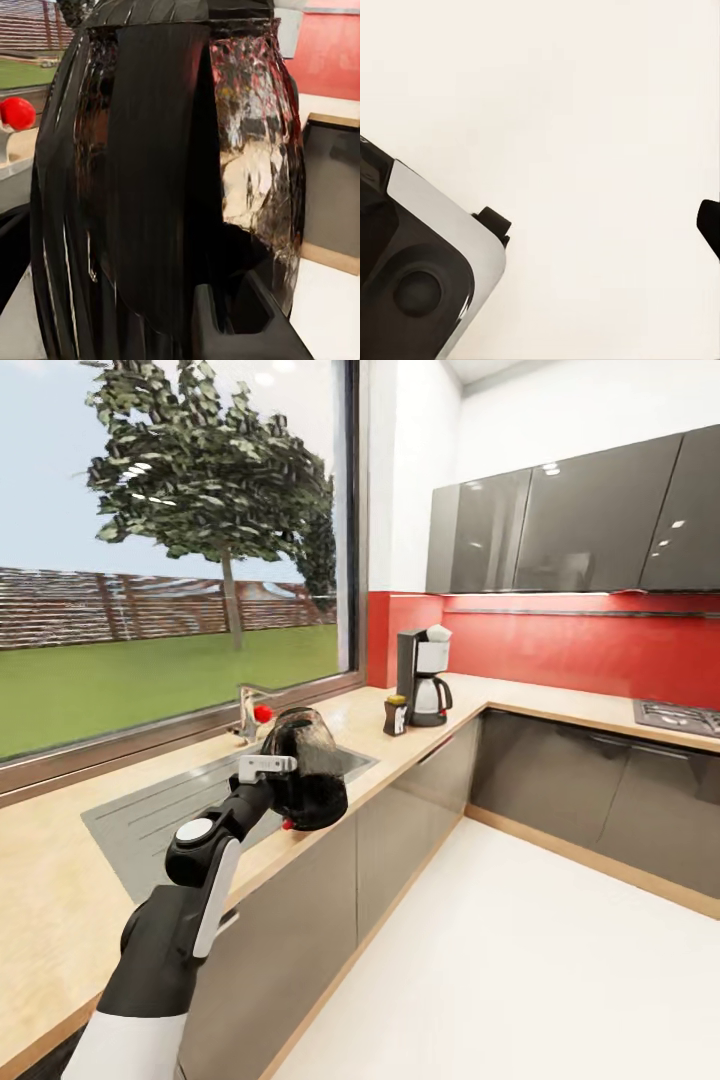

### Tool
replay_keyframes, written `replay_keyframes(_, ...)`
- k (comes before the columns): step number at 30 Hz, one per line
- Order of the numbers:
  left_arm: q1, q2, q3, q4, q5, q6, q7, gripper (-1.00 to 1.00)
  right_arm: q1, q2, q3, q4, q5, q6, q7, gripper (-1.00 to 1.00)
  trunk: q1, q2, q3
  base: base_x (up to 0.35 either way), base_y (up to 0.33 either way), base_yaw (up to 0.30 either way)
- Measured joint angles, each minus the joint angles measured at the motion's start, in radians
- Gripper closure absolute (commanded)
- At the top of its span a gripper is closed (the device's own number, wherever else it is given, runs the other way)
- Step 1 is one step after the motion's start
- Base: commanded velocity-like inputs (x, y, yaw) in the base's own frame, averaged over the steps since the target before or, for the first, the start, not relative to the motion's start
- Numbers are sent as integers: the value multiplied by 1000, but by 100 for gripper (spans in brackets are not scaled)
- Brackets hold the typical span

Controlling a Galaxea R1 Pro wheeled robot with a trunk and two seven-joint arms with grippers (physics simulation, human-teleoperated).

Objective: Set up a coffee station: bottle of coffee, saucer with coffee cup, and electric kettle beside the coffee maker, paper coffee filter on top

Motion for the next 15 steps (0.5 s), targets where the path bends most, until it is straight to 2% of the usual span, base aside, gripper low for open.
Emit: replay_keyframes(15, 0, 1, 1, 0, 0, 0, 0, 100, 0, 0, 0, 0, 0, 0, 0, -100, 0, 0, 0, 263, -202, 0)
